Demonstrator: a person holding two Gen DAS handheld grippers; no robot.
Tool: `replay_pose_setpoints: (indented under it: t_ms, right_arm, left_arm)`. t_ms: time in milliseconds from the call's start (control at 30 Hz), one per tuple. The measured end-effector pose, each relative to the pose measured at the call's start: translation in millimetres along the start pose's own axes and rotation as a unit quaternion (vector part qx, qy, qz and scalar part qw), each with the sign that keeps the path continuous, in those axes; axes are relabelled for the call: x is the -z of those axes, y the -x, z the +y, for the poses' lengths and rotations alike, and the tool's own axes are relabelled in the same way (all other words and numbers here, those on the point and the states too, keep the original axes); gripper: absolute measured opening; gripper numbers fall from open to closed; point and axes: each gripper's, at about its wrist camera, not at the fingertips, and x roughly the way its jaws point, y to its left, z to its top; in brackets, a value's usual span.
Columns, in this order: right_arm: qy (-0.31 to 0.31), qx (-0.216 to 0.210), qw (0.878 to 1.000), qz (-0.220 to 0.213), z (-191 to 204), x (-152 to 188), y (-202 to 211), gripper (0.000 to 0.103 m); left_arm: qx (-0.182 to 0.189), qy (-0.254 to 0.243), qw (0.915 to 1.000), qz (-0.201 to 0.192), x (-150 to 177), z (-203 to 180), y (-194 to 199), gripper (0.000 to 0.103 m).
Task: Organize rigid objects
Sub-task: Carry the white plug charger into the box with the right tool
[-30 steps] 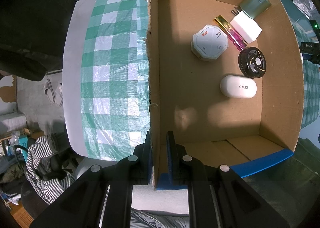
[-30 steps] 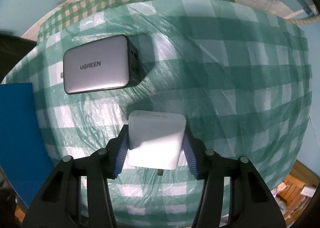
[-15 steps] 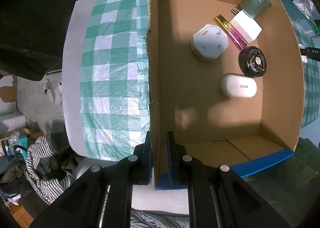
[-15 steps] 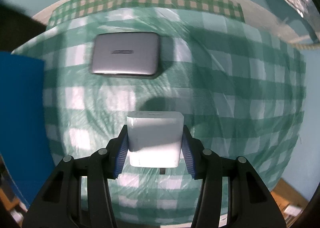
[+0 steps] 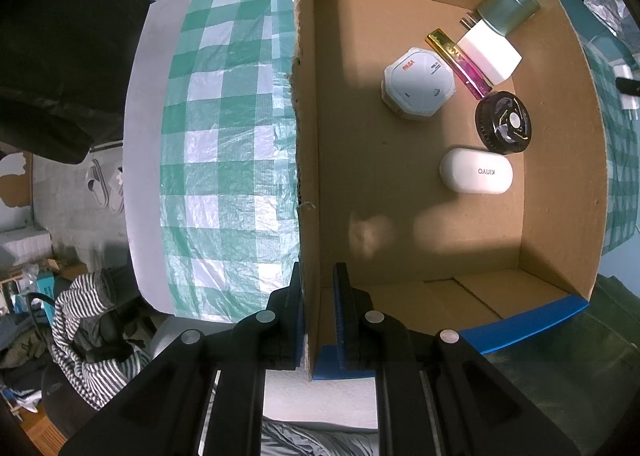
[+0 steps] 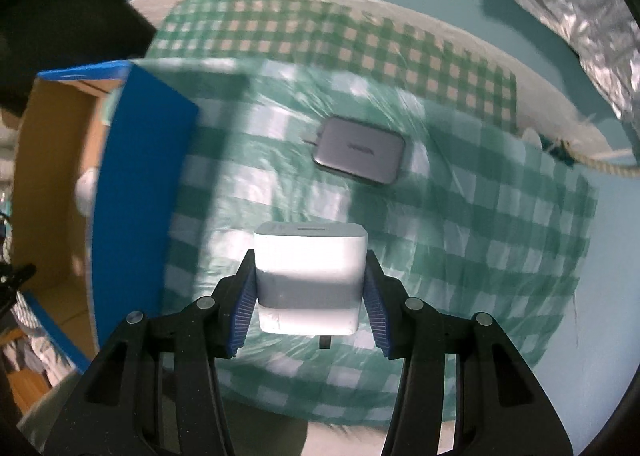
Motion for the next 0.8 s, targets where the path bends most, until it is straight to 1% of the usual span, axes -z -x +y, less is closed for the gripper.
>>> replay_pose_setpoints:
  t_ms: [267,467,800]
  right_arm:
    - [0.052,-0.004,0.998,-0.026,34.2,-5.6,37.2,0.049]
    - [0.093,-0.006,0.995,-0.039,60.2,-9.5,56.5,0.049]
    - [0.155,-0.011,0.987,-0.043,103.1,-11.7,63.9,0.049]
  left_arm:
    - [0.0,0.002,1.0,-0.002,-0.4,0.0,0.3,0.011]
    - [0.001,0.004,1.0,-0.004,0.0,-0.6,1.2,0.011]
    - [0.003,0.01,0.9999,-0.007,1.7,1.2,1.8,0.011]
